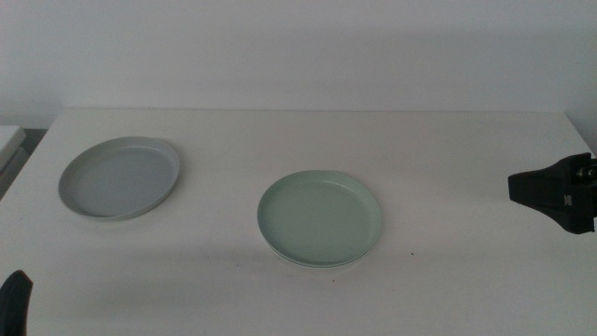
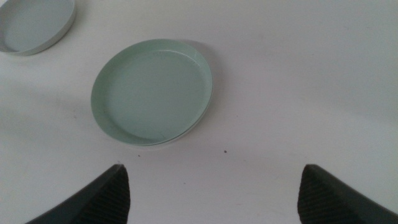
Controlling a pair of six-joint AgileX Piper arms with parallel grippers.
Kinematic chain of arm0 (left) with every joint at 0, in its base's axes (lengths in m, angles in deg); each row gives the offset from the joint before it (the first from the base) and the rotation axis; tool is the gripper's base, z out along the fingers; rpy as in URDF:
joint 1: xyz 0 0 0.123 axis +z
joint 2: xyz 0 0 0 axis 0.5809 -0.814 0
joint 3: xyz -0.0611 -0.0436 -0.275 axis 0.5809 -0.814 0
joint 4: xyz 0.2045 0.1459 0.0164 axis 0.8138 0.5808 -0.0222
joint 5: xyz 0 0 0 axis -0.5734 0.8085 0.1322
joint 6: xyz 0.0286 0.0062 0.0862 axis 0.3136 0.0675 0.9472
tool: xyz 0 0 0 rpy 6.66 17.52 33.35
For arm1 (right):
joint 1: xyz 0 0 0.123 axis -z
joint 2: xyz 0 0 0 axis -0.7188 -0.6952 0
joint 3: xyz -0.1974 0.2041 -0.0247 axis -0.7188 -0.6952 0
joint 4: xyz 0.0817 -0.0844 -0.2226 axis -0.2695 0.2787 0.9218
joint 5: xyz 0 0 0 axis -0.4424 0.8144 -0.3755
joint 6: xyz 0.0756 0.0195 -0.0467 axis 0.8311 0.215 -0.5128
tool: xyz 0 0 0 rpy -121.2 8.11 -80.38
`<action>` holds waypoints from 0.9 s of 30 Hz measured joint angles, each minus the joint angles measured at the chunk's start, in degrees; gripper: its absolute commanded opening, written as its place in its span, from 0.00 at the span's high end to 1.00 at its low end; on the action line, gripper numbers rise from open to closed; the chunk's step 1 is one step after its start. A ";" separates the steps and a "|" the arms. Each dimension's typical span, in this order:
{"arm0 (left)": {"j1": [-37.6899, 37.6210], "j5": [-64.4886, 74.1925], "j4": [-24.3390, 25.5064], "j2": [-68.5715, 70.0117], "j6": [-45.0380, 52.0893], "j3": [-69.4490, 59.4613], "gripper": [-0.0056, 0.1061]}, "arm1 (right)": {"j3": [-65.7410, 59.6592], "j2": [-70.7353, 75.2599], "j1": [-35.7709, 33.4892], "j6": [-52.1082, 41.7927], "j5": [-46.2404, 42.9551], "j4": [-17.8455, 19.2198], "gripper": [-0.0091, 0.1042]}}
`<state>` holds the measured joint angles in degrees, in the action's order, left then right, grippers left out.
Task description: Stack the three bowls on top of each other.
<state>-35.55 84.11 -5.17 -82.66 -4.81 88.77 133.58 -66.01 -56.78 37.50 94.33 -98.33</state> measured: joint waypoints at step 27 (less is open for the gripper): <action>0.00 12.05 -2.96 -34.84 0.00 43.97 0.11 | 0.00 0.10 0.00 -16.41 0.00 -19.63 0.10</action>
<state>-35.55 96.16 -8.12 -117.49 -4.81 132.74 133.58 -65.92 -56.78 21.08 94.33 -117.96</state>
